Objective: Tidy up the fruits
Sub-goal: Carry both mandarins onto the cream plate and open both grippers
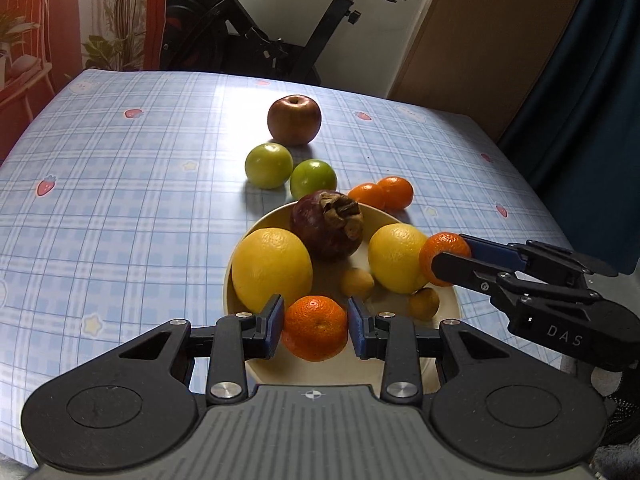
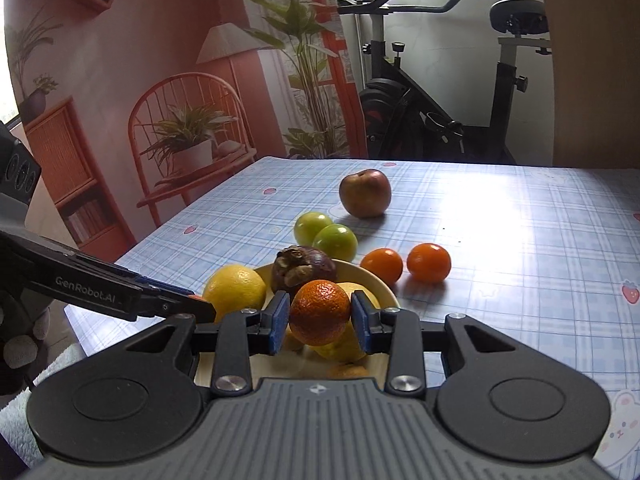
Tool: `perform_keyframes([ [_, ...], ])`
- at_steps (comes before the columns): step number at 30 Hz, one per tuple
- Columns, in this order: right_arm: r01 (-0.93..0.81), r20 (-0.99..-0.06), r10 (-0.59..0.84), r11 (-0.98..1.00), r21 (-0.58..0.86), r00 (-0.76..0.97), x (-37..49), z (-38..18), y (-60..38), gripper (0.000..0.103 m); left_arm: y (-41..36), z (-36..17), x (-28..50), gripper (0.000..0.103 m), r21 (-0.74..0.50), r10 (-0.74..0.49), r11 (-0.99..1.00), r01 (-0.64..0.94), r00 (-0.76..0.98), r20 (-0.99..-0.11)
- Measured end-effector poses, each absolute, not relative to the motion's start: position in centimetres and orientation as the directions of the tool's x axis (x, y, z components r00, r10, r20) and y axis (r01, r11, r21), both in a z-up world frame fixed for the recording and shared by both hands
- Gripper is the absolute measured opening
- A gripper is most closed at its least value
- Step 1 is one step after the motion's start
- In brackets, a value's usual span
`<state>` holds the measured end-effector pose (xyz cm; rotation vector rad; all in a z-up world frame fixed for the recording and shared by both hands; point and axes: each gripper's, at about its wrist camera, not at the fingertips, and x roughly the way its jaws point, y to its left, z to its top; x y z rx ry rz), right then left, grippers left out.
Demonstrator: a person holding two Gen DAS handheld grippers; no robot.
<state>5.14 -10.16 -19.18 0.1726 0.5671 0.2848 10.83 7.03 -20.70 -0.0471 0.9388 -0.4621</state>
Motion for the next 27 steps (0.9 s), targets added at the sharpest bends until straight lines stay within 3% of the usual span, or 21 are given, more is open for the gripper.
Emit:
perform_keyframes([
  [16,-0.345,-0.560,0.368,0.926,0.152,0.742,7.6,-21.4,-6.7,0.036,8.1,-22.4,11.3,0.037,-0.191,-0.355,0.918,0.347,0.505,-0.787],
  [27,-0.424,-0.571,0.378,0.904,0.058,0.729,8.9,-21.9,-4.9,0.036,8.8,-22.7,12.9,0.033,-0.234,-0.379,0.915,0.329,0.499,-0.779],
])
